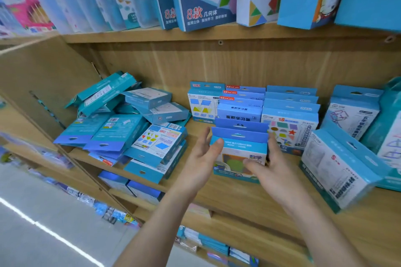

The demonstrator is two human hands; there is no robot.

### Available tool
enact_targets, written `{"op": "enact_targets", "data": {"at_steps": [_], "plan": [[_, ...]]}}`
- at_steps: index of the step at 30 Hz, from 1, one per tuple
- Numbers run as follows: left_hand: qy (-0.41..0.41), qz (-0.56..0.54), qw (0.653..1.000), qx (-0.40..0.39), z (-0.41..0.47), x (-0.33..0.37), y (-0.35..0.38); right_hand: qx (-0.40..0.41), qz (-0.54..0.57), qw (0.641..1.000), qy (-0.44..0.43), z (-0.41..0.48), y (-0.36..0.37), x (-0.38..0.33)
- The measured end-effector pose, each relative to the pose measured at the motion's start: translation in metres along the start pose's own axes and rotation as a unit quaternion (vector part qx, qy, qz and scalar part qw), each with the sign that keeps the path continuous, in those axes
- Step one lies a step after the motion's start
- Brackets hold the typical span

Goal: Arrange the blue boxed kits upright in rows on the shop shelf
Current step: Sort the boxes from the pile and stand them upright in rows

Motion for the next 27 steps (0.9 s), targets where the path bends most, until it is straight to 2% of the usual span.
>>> {"op": "enact_targets", "data": {"at_steps": [3,5,7,9,12,16,20,23,27], "plan": [[0.018,0.01,0.999,-0.034,-0.001,0.001,-0.007,0.067,-0.048,0.997,-0.004,-0.007,0.002,-0.011],[0.051,0.038,0.998,-0.026,-0.001,-0.002,-0.023,0.138,-0.118,0.983,-0.023,-0.012,0.003,-0.021],[0.104,0.108,0.989,-0.003,-0.002,-0.005,-0.049,0.189,-0.157,0.966,-0.078,-0.017,0.009,-0.033],[0.15,0.183,0.971,0.021,-0.003,-0.008,-0.082,0.203,-0.165,0.956,-0.135,-0.022,0.022,-0.046],[0.179,0.319,0.931,0.004,-0.003,-0.017,-0.134,0.159,-0.155,0.962,-0.158,-0.027,0.056,-0.062],[0.192,0.504,0.839,-0.076,0.008,-0.043,-0.179,0.081,-0.132,0.979,-0.133,-0.017,0.106,-0.066],[0.288,0.581,0.751,-0.122,0.026,-0.062,-0.197,0.043,-0.16,0.979,-0.116,-0.004,0.145,-0.063],[0.377,0.556,0.73,-0.124,0.033,-0.064,-0.205,0.023,-0.194,0.975,-0.11,0.003,0.165,-0.059],[0.434,0.479,0.76,-0.064,0.032,-0.05,-0.217,0.027,-0.228,0.964,-0.138,0.01,0.181,-0.056]]}}
Point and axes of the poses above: each hand's wrist, its own z-axis towards the middle knuckle, its own y-axis out of the palm, x = y × z, the point moved 2 cm from there along z, towards the middle knuckle, and after that the axes turned 8 degrees about y, right-handed, at the moved point
